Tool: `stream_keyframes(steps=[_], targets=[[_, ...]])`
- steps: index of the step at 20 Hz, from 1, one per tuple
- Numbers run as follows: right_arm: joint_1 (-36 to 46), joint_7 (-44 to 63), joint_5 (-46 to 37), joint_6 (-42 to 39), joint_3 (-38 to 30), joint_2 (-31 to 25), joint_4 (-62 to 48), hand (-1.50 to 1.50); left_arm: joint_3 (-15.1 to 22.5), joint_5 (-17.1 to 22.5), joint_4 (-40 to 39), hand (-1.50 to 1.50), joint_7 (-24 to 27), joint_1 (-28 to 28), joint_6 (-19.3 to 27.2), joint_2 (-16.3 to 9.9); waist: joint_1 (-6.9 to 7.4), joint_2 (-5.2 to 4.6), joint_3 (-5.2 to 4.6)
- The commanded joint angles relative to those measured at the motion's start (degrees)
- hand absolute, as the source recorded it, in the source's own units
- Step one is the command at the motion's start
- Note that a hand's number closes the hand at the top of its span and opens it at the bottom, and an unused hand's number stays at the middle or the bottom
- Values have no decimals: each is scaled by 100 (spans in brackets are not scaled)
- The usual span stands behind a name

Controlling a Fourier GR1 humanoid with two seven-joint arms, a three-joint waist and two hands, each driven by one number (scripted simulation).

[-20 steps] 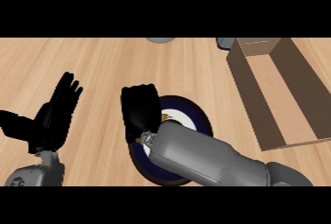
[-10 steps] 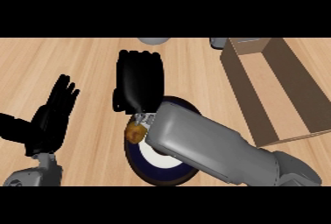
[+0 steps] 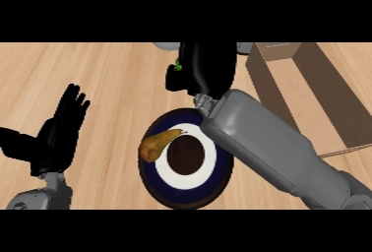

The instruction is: Pick the tomato from the plate and place it in the cardboard box

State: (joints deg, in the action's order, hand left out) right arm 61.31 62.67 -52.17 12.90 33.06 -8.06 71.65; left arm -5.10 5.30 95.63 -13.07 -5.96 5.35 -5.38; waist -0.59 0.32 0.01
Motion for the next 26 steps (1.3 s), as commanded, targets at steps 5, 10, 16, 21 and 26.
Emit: stream_keyframes(steps=[5,10,16,21,26], targets=[[-497,-51,-265,-189,-866,-786,102,150,86,-113,-57,0,-69,-152,100,67,21,-27,-2],[-966,-798,-489,117,-1082,-1113,-474,150,-214,179,-439,0,50,-257,-167,-121,54,-48,-3],[-1249,-1680,-467,252,-1542,-1353,-1148,150,52,-29,150,0,-276,-202,81,37,91,-40,0],[-1341,-2171,-255,-538,-1436,-1513,-2302,150,-1,63,-80,0,74,-123,-172,-41,179,-89,-3],[-1013,-2602,414,-1446,-2069,-1676,-3236,-150,-2,-24,-20,0,41,-27,-108,-59,208,-80,2]])
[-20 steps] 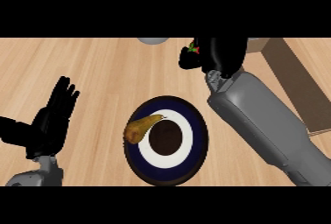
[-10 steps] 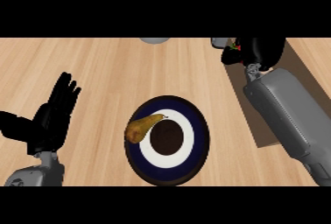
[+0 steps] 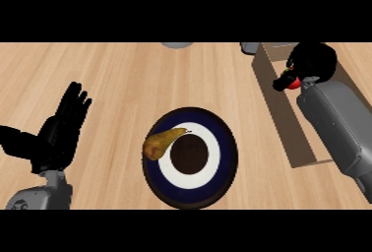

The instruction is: Pick the tomato from the plate and place it in the cardboard box

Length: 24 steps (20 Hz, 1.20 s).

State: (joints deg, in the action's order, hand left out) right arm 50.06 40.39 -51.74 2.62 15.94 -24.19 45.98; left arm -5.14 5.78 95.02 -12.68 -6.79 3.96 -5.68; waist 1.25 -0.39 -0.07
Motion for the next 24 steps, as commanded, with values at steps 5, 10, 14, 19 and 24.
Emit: stream_keyframes(steps=[5,10,14,19,24], targets=[[128,-1348,241,1050,-746,52,-1080,-150,240,-200,47,0,71,154,88,176,-3,-3,12],[-198,-2016,327,2848,-997,184,-246,-150,176,-145,135,0,-32,25,196,219,-25,0,20],[-90,-2625,1176,2922,-1687,111,15,-150,-119,132,193,0,-248,-20,-61,-121,-42,18,16],[-202,-2706,2497,2787,-2530,445,857,-150,-57,-30,-173,0,52,-95,131,101,-260,62,17],[-874,-3403,3479,2695,-3156,532,1462,-150,44,-186,-25,0,16,63,198,112,-206,50,14]])
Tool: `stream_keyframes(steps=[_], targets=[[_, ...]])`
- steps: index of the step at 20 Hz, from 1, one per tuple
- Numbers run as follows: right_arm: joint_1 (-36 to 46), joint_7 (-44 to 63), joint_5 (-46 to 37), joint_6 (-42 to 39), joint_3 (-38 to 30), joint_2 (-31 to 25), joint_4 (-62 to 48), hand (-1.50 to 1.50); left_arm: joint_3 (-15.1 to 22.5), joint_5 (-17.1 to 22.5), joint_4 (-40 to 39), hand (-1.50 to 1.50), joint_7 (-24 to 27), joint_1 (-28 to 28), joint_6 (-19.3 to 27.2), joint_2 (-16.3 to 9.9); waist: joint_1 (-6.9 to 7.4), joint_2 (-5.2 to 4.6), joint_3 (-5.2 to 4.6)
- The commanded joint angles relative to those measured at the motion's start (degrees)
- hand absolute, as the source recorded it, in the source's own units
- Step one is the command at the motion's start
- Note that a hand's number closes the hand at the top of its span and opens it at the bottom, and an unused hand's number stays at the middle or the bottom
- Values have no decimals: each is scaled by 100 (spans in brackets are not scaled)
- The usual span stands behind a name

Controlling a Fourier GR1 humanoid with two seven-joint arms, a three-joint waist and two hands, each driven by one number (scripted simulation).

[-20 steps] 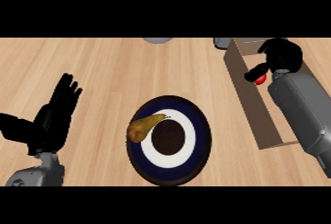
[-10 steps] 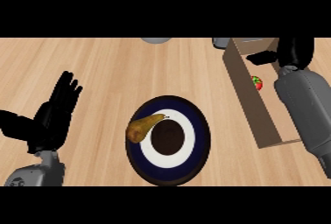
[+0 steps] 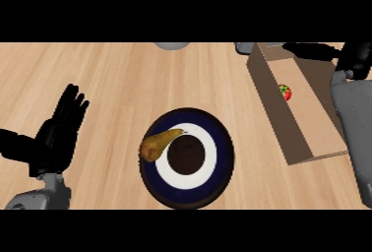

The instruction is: Pick the tomato from the plate and place it in the cardboard box

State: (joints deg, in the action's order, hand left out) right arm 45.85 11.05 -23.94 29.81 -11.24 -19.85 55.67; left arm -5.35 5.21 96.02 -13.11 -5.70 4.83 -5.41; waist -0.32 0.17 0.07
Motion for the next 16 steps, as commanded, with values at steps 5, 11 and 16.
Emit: stream_keyframes(steps=[5,11,16], targets=[[-820,-1023,1303,-243,-905,-111,811,-150,-71,100,5,0,-106,-107,-147,-136,32,-18,-4],[-2015,-871,1622,-453,-1037,-223,2184,-150,-53,116,29,0,59,109,-177,-43,-6,-3,-8],[-2486,-1775,1977,-410,-1228,85,1850,-150,-212,178,-224,0,-133,-377,-75,-104,18,-16,-7]])
